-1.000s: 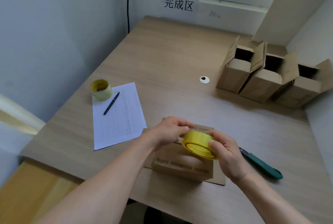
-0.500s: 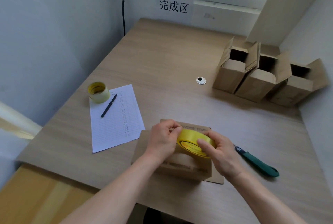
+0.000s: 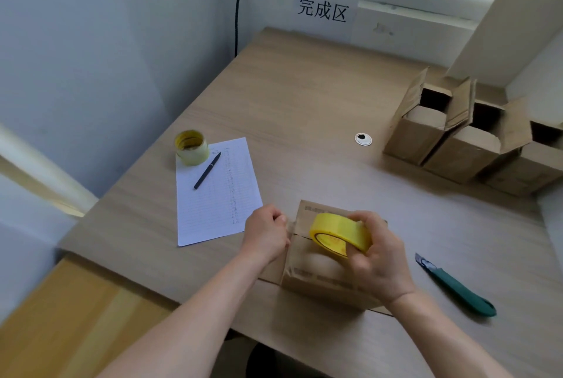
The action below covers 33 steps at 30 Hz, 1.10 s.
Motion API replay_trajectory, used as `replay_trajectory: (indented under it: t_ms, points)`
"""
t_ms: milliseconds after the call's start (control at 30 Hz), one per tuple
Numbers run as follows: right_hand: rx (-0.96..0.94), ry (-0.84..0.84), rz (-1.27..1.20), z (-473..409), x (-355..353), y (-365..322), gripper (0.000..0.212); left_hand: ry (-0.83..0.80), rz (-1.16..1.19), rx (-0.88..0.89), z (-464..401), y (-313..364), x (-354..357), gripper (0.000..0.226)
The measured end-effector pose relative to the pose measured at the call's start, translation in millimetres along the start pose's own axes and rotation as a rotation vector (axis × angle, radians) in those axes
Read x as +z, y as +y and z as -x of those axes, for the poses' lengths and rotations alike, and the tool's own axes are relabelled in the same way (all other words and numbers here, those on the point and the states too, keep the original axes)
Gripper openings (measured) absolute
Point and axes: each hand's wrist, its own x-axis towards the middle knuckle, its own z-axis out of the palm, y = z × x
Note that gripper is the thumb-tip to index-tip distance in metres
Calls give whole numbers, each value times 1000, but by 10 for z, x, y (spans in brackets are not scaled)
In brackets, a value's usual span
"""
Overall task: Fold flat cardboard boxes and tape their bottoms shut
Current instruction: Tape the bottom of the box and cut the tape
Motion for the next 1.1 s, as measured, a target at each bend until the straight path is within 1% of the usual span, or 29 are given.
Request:
replay_trajectory:
  t_ms: [67, 133, 200, 267, 400, 600, 700, 733, 800, 833, 867, 900, 933, 1000, 1033, 1100]
  points:
    - [69, 8, -43, -49, 56, 16, 32, -10, -17, -23, -48, -76, -8, 21]
    - [146, -10, -67, -67, 78, 39, 26, -13, -29, -30, -81, -130, 12, 21]
    - [137, 0, -79, -61, 61, 45, 26, -14, -48, -36, -96, -174, 54, 20]
    - [51, 19, -79, -43, 41, 26, 27, -18, -49, -38, -103, -219, 95, 21]
    - [-61, 5, -56, -1, 67, -9, 35, -35, -13, -55, -130, -290, 150, 23]
    - [-73, 8, 33, 2, 103, 16, 43, -55, -90, -30, -192, -347, 221, 20]
    - [-73, 13, 77, 16, 111, -4, 46, -63, -213, 24, -169, -347, 285, 24]
    - [-71, 9, 84, 21, 113, -8, 46, -66, -249, 33, -162, -339, 304, 22]
    - [-68, -1, 90, 34, 109, -10, 47, -60, -289, 7, -164, -333, 318, 12]
    - [-64, -9, 88, 38, 106, -7, 47, -42, -271, -27, -173, -338, 312, 20]
    - [-61, -16, 82, 43, 106, 5, 47, -12, -224, -56, -176, -336, 304, 34]
    - [-53, -27, 75, 49, 102, 7, 48, 14, -149, -59, -166, -326, 307, 43]
    - [-48, -35, 64, 56, 104, 26, 49, 18, -65, -16, -145, -306, 329, 44]
    - [-33, -57, 30, 61, 97, 47, 49, -84, 91, 95, -67, -257, 422, 41]
    - [-23, -68, 10, 53, 85, 40, 47, -142, 143, 124, -33, -264, 457, 40]
    - [35, -106, -74, -6, 40, 34, 38, -188, 170, 151, -11, -309, 481, 39]
